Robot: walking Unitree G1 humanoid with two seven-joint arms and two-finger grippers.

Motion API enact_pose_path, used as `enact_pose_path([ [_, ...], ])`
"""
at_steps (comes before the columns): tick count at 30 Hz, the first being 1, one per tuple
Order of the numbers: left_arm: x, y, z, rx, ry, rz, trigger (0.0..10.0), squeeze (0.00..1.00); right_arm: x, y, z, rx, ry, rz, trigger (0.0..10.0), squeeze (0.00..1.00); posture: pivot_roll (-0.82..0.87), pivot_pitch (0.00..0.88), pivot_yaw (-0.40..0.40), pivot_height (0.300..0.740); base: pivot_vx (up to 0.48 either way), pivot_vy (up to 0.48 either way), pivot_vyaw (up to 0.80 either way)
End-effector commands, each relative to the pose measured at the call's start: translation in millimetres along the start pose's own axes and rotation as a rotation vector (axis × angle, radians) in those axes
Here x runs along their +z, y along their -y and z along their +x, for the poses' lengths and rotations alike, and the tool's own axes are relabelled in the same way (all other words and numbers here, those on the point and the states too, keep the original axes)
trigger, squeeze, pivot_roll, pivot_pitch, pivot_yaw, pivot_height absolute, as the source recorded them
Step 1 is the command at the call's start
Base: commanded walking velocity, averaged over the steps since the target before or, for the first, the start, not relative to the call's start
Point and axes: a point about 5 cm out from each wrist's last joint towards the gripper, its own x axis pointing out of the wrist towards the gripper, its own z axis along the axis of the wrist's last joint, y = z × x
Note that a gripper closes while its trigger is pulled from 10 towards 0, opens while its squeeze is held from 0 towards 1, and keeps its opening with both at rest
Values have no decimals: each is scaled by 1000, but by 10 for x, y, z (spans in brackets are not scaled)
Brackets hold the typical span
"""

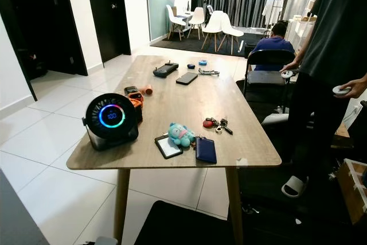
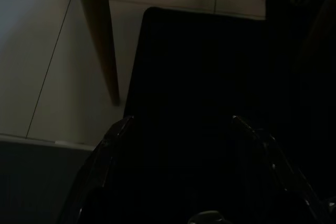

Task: Hang keys on a hook

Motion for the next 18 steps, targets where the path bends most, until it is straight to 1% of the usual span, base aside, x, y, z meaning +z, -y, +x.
enact_pose_path([
  [1, -35, 53, -10, -24, -11, -9, 10000, 0, -49, -6, -16, 0, -17, 2, 10000, 0, 51, 28, -26, 740, 0, 0, 0],
  [4, -37, 59, -12, -31, -9, -6, 10000, 0, -39, -19, -12, 6, -13, -2, 10000, 0, 48, 31, -29, 740, 0, 0, 0],
  [7, -44, 61, -15, -36, -12, -7, 10000, 0, -31, -27, -9, 10, -11, -5, 10000, 0, 48, 31, -29, 740, 245, 0, 0],
  [18, -46, 75, -14, -50, -13, -29, 10000, 0, -28, -19, -7, 13, -12, -16, 10000, 0, 46, 29, -33, 740, 318, 0, 0],
])
